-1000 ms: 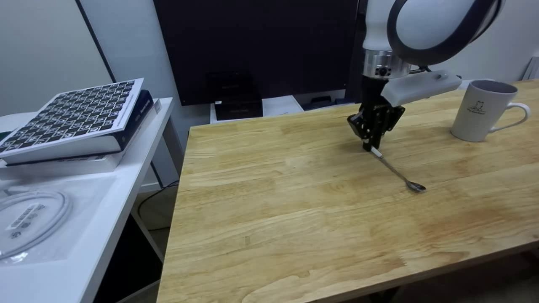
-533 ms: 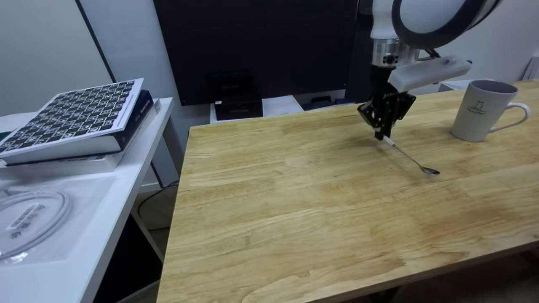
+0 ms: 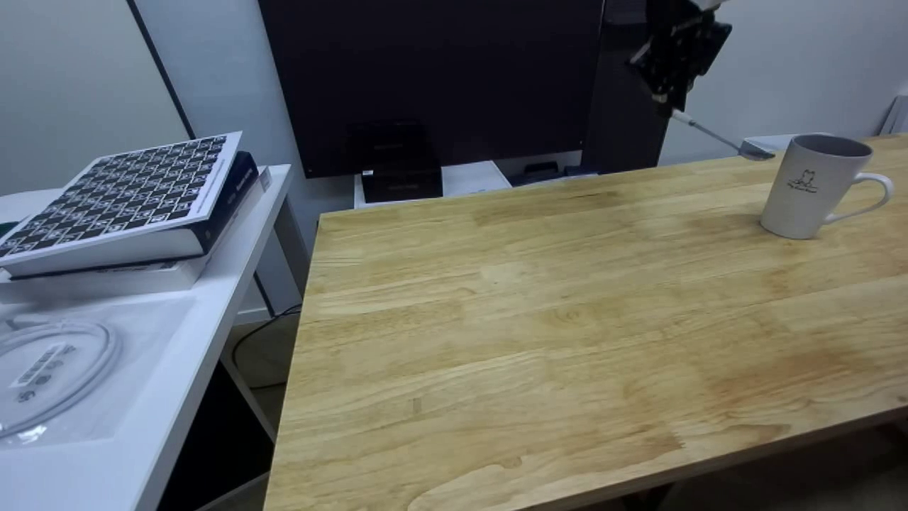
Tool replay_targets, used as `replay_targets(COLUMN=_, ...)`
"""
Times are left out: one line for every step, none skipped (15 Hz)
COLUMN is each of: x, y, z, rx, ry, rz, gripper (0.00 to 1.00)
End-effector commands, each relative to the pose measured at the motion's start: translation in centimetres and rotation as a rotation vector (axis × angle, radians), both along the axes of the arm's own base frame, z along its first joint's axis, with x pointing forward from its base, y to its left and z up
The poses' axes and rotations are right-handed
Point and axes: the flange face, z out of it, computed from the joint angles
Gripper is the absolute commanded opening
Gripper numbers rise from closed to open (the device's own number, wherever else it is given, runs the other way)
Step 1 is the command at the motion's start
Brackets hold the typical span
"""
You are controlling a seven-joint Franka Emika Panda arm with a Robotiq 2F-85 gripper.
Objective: Place the spoon inside the mug
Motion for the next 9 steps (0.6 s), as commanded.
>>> replay_targets(x=0.7, y=-1.1, z=5.8, rx=-0.167, ry=-0.125, rz=-0.007, gripper=0.04)
replay_targets(x=1.0, y=-1.6, z=6.6, rx=-0.216, ry=-0.158, rz=0.002, gripper=0.04)
replay_targets(x=1.2, y=-2.1, z=7.3, rx=-0.262, ry=-0.194, rz=0.008, gripper=0.04)
replay_targets(x=1.2, y=-2.5, z=7.7, rx=-0.304, ry=-0.231, rz=0.011, gripper=0.04)
replay_targets(x=1.3, y=-2.9, z=7.9, rx=-0.344, ry=-0.272, rz=0.013, gripper=0.04)
replay_targets(x=1.3, y=-3.4, z=8.0, rx=-0.38, ry=-0.315, rz=0.01, gripper=0.04)
replay_targets(x=1.3, y=-3.8, z=7.8, rx=-0.414, ry=-0.356, rz=0.0, gripper=0.04)
replay_targets(x=1.1, y=-4.2, z=7.4, rx=-0.439, ry=-0.394, rz=-0.013, gripper=0.04)
replay_targets(x=0.9, y=-4.5, z=6.9, rx=-0.456, ry=-0.425, rz=-0.033, gripper=0.04)
